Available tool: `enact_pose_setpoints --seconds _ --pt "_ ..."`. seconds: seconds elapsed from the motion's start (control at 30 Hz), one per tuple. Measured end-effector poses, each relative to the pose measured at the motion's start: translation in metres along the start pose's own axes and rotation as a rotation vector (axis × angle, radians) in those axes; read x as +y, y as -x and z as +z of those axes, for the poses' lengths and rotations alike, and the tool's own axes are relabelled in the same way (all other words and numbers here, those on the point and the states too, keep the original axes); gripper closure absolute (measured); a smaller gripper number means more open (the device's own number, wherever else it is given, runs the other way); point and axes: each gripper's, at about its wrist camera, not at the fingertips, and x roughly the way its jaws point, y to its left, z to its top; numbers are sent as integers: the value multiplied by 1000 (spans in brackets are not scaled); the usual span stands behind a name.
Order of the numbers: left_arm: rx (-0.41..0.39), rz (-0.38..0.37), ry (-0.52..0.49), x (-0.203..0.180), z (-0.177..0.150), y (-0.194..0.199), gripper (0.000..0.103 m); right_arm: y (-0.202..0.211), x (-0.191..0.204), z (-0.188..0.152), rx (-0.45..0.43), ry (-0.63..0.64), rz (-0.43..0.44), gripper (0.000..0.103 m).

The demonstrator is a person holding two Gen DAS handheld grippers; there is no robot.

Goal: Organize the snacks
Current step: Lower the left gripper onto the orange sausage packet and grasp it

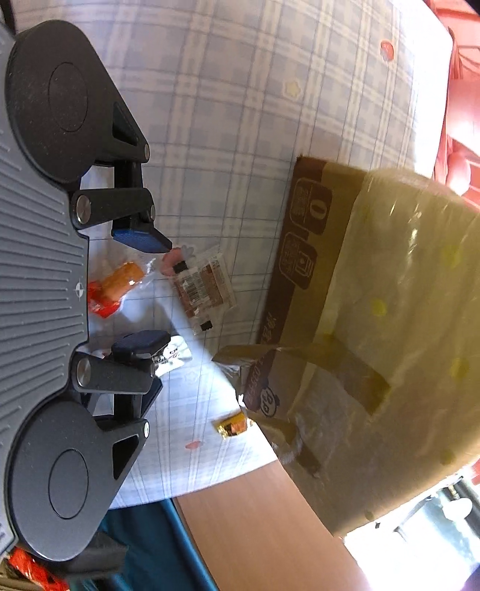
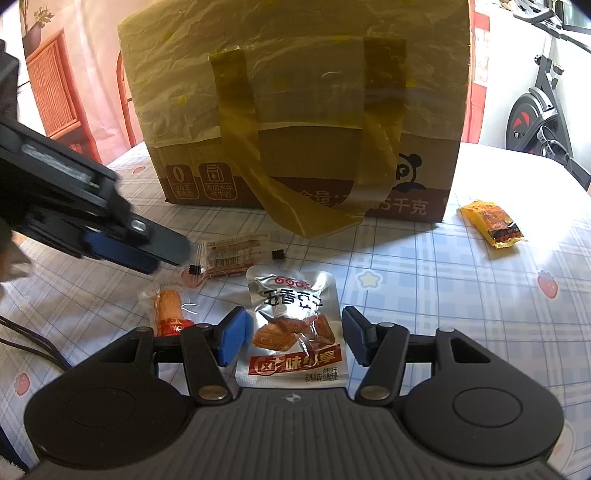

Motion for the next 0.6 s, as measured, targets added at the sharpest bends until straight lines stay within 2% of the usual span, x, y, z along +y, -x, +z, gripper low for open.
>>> enact_pose_setpoints --seconds 0.1,0.17,0.3,0.4,0.6 --pt "21 -7 45 5 -1 7 54 0 0 0 -1 -1 0 44" --pt "60 -26 81 8 -3 3 54 0 0 0 -1 0 0 44" --pt "109 -10 111 10 -12 -12 54 2 7 -1 7 40 -7 44" --pt "112 -7 129 11 -13 -18 54 4 14 -2 17 81 10 44" --pt "89 8 95 10 -10 -22 56 5 33 -5 38 150 65 44"
